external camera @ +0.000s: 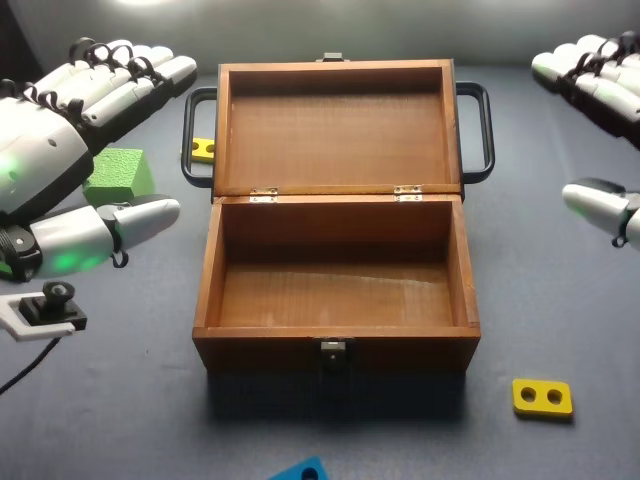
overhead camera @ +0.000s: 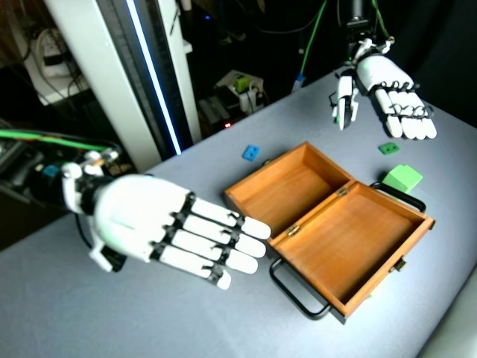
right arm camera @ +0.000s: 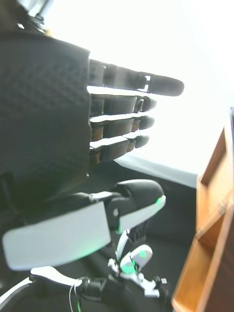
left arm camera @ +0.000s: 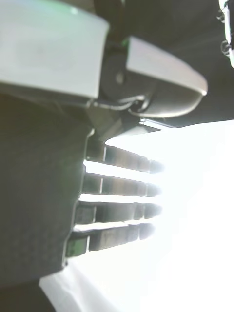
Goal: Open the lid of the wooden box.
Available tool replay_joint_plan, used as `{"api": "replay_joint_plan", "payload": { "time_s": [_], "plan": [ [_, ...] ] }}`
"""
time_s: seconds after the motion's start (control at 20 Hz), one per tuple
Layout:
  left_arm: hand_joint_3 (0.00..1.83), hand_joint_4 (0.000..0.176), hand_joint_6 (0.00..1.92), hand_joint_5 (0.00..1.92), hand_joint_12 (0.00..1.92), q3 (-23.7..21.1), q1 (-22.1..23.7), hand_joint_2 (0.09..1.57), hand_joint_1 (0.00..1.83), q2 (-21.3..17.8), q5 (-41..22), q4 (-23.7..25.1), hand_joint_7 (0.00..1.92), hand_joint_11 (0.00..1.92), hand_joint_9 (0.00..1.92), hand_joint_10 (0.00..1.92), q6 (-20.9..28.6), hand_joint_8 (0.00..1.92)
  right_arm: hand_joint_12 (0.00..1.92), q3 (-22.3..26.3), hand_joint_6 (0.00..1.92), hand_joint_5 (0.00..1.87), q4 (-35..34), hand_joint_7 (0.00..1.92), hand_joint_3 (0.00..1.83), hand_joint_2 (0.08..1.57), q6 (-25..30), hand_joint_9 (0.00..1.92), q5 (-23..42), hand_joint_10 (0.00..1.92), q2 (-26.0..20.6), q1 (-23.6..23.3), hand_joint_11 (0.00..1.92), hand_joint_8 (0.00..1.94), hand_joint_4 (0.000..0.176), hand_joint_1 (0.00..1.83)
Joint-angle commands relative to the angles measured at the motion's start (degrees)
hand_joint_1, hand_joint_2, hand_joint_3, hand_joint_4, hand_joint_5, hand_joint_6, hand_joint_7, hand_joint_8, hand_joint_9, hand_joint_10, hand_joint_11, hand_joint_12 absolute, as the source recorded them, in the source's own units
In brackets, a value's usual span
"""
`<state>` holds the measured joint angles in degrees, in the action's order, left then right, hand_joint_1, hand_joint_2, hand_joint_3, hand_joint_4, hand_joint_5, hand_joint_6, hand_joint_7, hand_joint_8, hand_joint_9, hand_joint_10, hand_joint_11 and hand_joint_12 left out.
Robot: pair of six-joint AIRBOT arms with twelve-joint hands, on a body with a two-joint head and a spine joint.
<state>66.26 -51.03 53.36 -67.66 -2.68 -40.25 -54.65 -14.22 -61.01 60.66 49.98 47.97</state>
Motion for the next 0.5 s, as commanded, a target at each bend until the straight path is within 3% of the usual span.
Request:
{"api": "replay_joint_plan", "payload": {
  "time_s": [0.0,0.1,0.15,0.25,0.3,0.45],
  "plan": [
    [0.00,0.029,0.00,0.00,0.00,-0.1,0.0,1.36,0.19,-0.7,-9.1,-1.3,0.00,0.00,0.00,0.00,-0.2,0.00,0.57,0.5,0.00,0.00,1.2,0.00,0.00,1.46,-0.2,0.00,8.7,0.00,-0.7,-0.6,0.00,0.00,0.000,0.16],
    [0.01,0.021,0.00,0.00,0.00,-0.7,-0.3,1.37,0.13,-0.9,-11.1,-1.7,0.00,0.00,0.00,0.00,-0.5,0.00,0.44,1.9,0.00,0.00,1.7,0.00,0.00,1.46,-0.7,0.00,11.1,0.00,-1.7,0.0,0.00,0.00,0.000,0.14],
    [0.01,0.031,0.00,0.00,0.00,-0.9,-0.4,1.38,0.09,-1.0,-11.8,-1.7,0.00,0.00,0.00,0.00,-0.5,0.00,0.34,2.4,0.00,0.00,1.8,0.00,0.00,1.45,-0.8,0.00,12.1,0.00,-2.1,0.3,0.00,0.00,0.000,0.19],
    [0.01,0.031,0.00,0.00,0.00,-1.4,-0.8,1.37,0.08,-1.3,-14.0,-2.2,0.00,0.00,0.00,0.00,-0.8,0.00,0.41,3.5,0.00,0.00,2.0,0.00,0.00,1.43,-0.8,0.00,15.1,0.00,-3.3,1.3,0.00,0.00,0.000,0.10],
    [0.00,0.083,0.00,0.00,0.00,-1.7,-1.1,1.36,0.13,-1.4,-15.1,-2.4,0.00,0.00,0.00,0.00,-1.0,0.00,0.07,4.1,0.00,0.00,2.1,0.00,0.00,1.37,-0.8,0.00,16.7,0.00,-4.0,2.0,0.00,0.00,0.000,0.05],
    [0.01,0.090,0.00,0.00,0.00,-2.5,-2.2,1.40,0.14,-2.0,-18.0,-3.1,0.00,0.00,0.00,0.00,-1.3,0.00,0.01,5.5,0.00,0.00,2.0,0.00,0.01,1.39,-0.8,0.00,21.3,0.00,-5.6,3.9,0.01,0.00,0.006,0.11]
  ]
}}
